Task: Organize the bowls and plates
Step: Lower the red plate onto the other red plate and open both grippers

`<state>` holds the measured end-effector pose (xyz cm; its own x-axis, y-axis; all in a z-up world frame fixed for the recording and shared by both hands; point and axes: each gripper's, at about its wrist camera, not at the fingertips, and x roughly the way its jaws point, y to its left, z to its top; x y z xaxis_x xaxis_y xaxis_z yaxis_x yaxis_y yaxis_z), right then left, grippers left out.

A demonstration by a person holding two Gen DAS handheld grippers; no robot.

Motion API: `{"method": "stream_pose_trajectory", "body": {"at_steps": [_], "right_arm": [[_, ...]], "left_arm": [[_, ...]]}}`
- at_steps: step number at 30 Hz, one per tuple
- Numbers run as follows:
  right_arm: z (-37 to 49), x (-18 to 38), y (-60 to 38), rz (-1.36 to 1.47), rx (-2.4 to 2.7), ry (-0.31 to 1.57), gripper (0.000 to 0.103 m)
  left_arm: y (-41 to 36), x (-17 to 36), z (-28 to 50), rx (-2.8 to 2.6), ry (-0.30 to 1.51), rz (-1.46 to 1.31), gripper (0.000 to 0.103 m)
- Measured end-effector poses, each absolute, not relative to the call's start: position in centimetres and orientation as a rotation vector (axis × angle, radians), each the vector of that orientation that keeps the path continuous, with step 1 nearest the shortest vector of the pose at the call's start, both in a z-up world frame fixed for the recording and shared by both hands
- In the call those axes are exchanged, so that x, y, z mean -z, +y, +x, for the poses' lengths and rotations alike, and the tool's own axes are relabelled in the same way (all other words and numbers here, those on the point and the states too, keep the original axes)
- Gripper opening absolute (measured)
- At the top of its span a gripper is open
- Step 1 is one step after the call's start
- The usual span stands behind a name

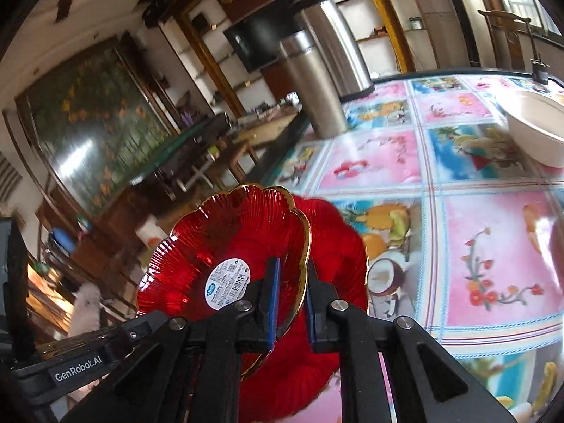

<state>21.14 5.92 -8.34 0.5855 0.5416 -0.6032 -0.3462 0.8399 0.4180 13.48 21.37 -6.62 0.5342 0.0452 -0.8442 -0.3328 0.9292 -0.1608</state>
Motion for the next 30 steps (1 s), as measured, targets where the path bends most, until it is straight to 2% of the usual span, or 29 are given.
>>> {"method": "stream_pose_trajectory", "body": {"at_steps": [16,22,26,30], "right_arm": [[19.6,9.0,6.1,0.123,-0.526,0.755,0.017],[19.4,8.8,5.6,0.112,-0.493,0.734,0.024],[19.5,8.9,5.5,0.108,-0.489,0.731,0.023],[19.3,8.8,5.6,0.091,-0.491,0.721,0.027]], "left_arm": [[20.8,7.3,12.5,-0.276,0.995,-0.228,0.021],[19.5,7.1,12.2,-0.329,0.981,-0.127,0.021],[19.4,6.9,11.9,-0.345,0.969,-0.1,0.021],[19.2,6.4,11.3,-0.352,0.949,-0.086,0.021]]}}
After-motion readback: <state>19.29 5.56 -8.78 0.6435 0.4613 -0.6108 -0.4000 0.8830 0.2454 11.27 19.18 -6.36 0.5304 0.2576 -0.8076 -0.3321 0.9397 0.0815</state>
